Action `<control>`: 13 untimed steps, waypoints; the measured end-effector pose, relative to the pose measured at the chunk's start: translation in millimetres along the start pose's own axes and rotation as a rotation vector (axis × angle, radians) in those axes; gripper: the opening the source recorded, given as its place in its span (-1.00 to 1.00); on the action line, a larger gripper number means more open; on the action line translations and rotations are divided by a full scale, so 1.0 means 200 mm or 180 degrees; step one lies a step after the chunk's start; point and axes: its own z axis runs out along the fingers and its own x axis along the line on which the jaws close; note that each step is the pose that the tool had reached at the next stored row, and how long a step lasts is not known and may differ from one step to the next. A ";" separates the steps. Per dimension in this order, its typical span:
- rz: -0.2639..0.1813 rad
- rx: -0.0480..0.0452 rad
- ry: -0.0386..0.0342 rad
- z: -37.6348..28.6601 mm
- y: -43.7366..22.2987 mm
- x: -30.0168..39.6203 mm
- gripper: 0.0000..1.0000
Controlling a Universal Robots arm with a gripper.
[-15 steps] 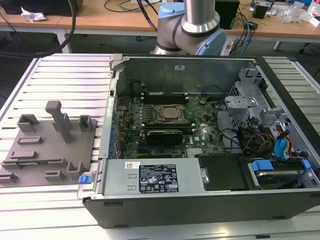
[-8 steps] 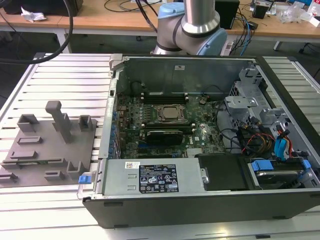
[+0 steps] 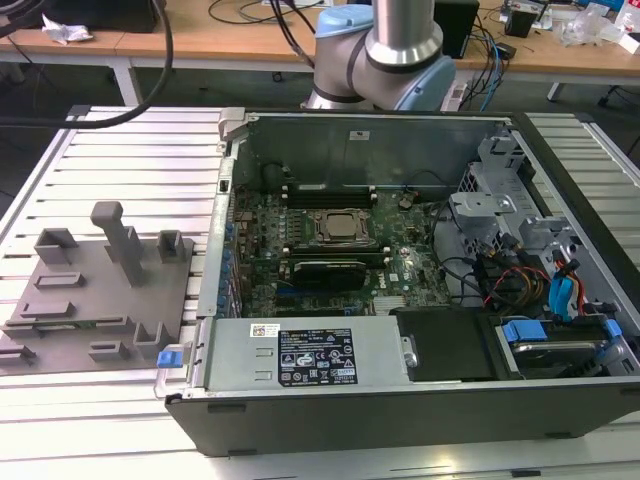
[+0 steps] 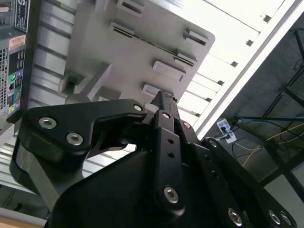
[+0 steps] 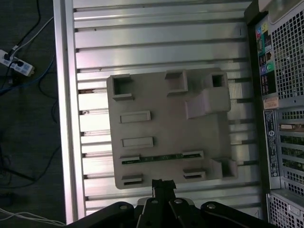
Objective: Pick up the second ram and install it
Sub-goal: 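Reach for the second ram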
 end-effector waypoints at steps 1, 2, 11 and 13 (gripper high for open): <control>0.0000 0.0000 0.0003 0.003 0.002 -0.030 -0.79; 0.0000 0.0000 0.0004 0.004 0.003 -0.046 -0.79; 0.0000 0.0000 0.0005 0.004 0.003 -0.049 -0.79; 0.0000 0.0000 0.0005 0.004 0.003 -0.049 -0.79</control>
